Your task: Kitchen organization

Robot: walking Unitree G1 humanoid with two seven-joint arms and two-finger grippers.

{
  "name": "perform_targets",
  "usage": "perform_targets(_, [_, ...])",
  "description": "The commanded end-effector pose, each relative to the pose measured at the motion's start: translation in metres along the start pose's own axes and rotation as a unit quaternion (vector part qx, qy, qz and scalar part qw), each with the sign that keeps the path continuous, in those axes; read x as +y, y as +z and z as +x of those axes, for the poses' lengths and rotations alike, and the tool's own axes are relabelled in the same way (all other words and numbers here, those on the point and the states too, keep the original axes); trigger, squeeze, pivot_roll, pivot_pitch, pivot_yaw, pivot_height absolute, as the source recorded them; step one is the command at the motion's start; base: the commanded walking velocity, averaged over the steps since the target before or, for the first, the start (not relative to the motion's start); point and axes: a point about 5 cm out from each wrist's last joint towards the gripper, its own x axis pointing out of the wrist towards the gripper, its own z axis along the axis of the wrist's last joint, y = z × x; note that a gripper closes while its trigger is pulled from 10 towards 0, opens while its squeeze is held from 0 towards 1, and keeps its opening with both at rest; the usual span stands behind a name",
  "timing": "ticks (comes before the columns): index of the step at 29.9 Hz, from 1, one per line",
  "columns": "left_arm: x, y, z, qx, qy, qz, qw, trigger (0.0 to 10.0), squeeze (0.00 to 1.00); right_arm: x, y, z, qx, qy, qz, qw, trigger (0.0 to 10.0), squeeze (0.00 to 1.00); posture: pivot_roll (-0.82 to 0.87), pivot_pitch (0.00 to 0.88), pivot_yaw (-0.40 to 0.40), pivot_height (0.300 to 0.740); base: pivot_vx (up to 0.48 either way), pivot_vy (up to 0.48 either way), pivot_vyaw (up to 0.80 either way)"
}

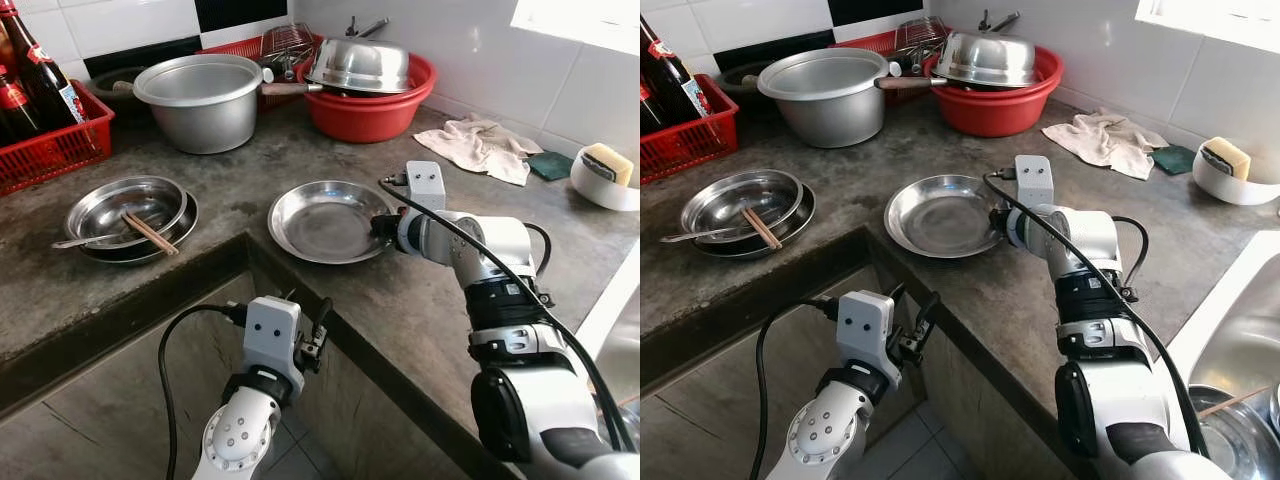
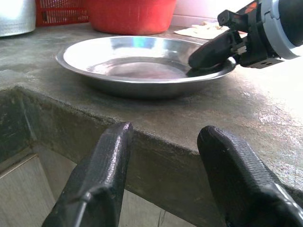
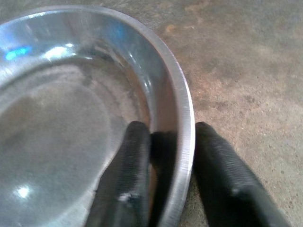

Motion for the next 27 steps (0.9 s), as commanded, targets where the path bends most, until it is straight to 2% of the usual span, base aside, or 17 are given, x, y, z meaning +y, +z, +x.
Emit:
perform_targets(1, [-0.001,0.001,0.0,-0.001,0.002,0.005,1.0,10.0,0.0,0.008,-0.008,0.003,0.03,0.024,0.033,0.999,0.0,0.0,0.09,0.104,-0.056,0.74,0.0,0.0,0.0])
perform_targets(4, [0.0,0.001,0.0,-0.001,0.003,0.006,1.0,10.0,0.0,0.005,-0.01,0.003,0.033,0.023,0.068,0.997,0.0,0.0,0.09,0.104,-0.057,0.74,0.0,0.0,0.0])
perform_targets(5, [0.001,0.001,0.0,-0.001,0.004,0.007,1.0,10.0,0.0,0.003,-0.01,0.003,0.025,0.022,0.092,0.995,0.0,0.0,0.09,0.104,-0.056,0.74,0.0,0.0,0.0])
perform_targets(11, [0.001,0.001,0.0,-0.001,0.005,0.007,1.0,10.0,0.0,0.0,-0.008,0.002,0.016,0.023,0.129,0.991,0.0,0.0,0.09,0.103,-0.055,0.74,0.0,0.0,0.0])
perform_targets(12, [0.001,0.001,0.0,-0.001,0.005,0.007,1.0,10.0,0.0,-0.002,-0.007,0.002,0.006,0.025,0.155,0.988,0.0,0.0,0.09,0.103,-0.055,0.74,0.0,0.0,0.0])
perform_targets(16, [0.001,0.001,0.0,-0.001,0.005,0.007,1.0,10.0,0.0,-0.005,-0.006,0.001,-0.007,0.025,0.19,0.981,0.0,0.0,0.09,0.098,-0.054,0.74,0.0,0.0,0.0])
perform_targets(19, [0.001,0.002,0.0,-0.002,0.004,0.007,1.0,10.0,0.0,-0.014,0.0,-0.005,-0.066,0.017,0.275,0.959,0.0,0.0,0.1,0.095,-0.052,0.74,0.0,0.0,0.0])
perform_targets(20, [0.001,0.002,0.0,-0.002,0.004,0.007,1.0,10.0,0.0,-0.014,0.0,-0.005,-0.066,0.017,0.275,0.959,0.0,0.0,0.1,0.095,-0.052,0.74,0.0,0.0,0.0])
perform_targets(22, [0.001,0.002,0.001,-0.002,0.004,0.008,1.0,10.0,0.0,-0.021,0.006,-0.012,-0.12,0.003,0.307,0.944,0.0,0.0,0.1,0.092,-0.047,0.74,0.0,0.0,0.0])
perform_targets(23, [0.001,0.002,0.001,-0.002,0.004,0.008,1.0,10.0,0.0,-0.021,0.006,-0.012,-0.12,0.003,0.307,0.944,0.0,0.0,0.1,0.092,-0.047,0.74,0.0,0.0,0.0])
perform_targets(25, [0.002,0.002,0.001,-0.002,0.003,0.009,1.0,10.0,0.0,-0.025,0.009,-0.019,-0.157,-0.007,0.314,0.936,0.0,0.0,0.1,0.09,-0.044,0.74,0.0,0.0,0.0])
perform_targets(27, [0.002,0.002,0.001,-0.002,0.003,0.009,1.0,10.0,0.0,-0.025,0.009,-0.019,-0.157,-0.007,0.314,0.936,0.0,0.0,0.1,0.09,-0.044,0.74,0.0,0.0,0.0])
